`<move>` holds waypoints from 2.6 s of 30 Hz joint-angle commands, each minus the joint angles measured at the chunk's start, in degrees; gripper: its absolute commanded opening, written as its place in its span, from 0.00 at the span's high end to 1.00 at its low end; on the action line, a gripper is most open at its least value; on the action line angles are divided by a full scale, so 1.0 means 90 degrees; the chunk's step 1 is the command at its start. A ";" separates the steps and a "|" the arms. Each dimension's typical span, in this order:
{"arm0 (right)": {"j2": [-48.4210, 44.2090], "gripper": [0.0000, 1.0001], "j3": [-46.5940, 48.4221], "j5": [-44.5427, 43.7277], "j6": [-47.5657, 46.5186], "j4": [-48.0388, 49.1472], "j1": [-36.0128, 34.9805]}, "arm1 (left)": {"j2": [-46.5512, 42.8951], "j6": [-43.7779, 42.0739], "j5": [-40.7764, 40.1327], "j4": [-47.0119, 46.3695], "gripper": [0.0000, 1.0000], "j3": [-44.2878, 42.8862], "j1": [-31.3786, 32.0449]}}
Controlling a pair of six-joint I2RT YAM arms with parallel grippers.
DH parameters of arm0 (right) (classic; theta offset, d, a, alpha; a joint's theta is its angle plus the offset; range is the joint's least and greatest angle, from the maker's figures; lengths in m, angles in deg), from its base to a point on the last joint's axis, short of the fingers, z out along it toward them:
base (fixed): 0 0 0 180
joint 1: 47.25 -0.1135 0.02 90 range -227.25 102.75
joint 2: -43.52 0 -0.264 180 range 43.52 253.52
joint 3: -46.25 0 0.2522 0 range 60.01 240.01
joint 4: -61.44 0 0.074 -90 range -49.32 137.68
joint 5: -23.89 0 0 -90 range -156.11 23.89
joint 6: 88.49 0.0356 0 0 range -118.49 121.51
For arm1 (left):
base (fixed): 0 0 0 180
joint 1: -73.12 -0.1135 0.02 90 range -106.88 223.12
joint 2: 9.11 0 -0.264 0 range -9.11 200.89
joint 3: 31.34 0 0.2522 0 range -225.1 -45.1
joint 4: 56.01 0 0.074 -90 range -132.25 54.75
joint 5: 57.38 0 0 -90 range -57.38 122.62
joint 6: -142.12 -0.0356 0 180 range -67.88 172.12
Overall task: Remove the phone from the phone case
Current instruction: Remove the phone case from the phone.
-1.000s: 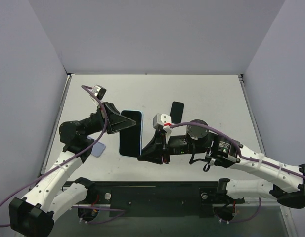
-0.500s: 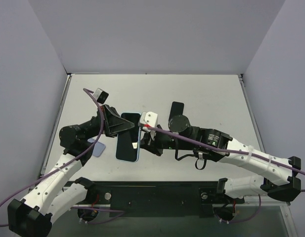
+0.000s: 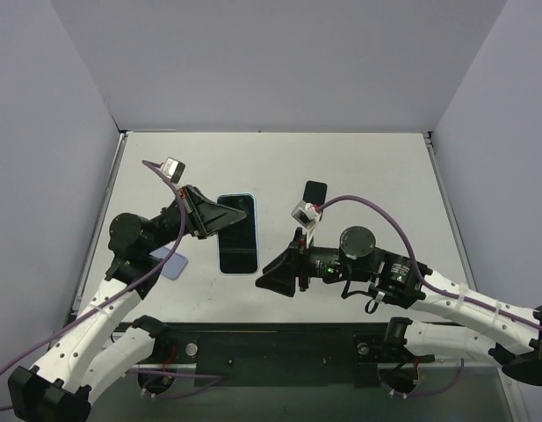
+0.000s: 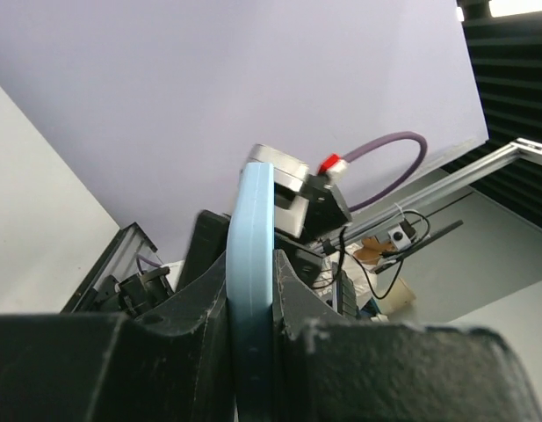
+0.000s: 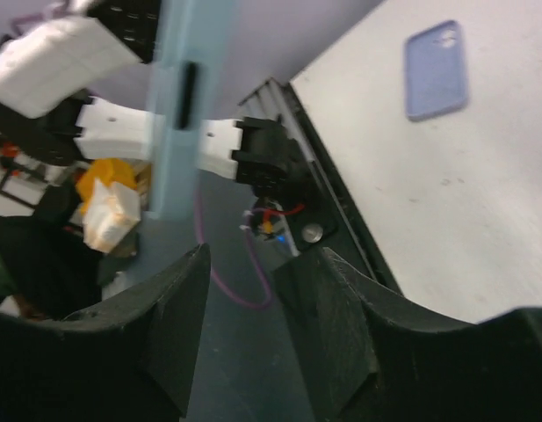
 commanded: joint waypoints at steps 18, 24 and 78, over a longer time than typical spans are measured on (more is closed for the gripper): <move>0.0177 0.73 0.0182 0.2093 0.0929 0.1711 0.0464 | -0.0006 0.0119 0.0057 -0.0281 1.00 -0.0281 -0.0023; 0.0088 0.72 0.0113 0.1936 0.0948 0.1701 0.0542 | 0.0003 0.0119 0.0116 -0.0280 1.00 -0.0369 -0.0023; 0.0481 0.67 0.0711 -0.0730 0.1288 -0.0372 0.0357 | -0.1363 -0.1648 -0.2725 0.2287 1.00 -0.0233 0.0504</move>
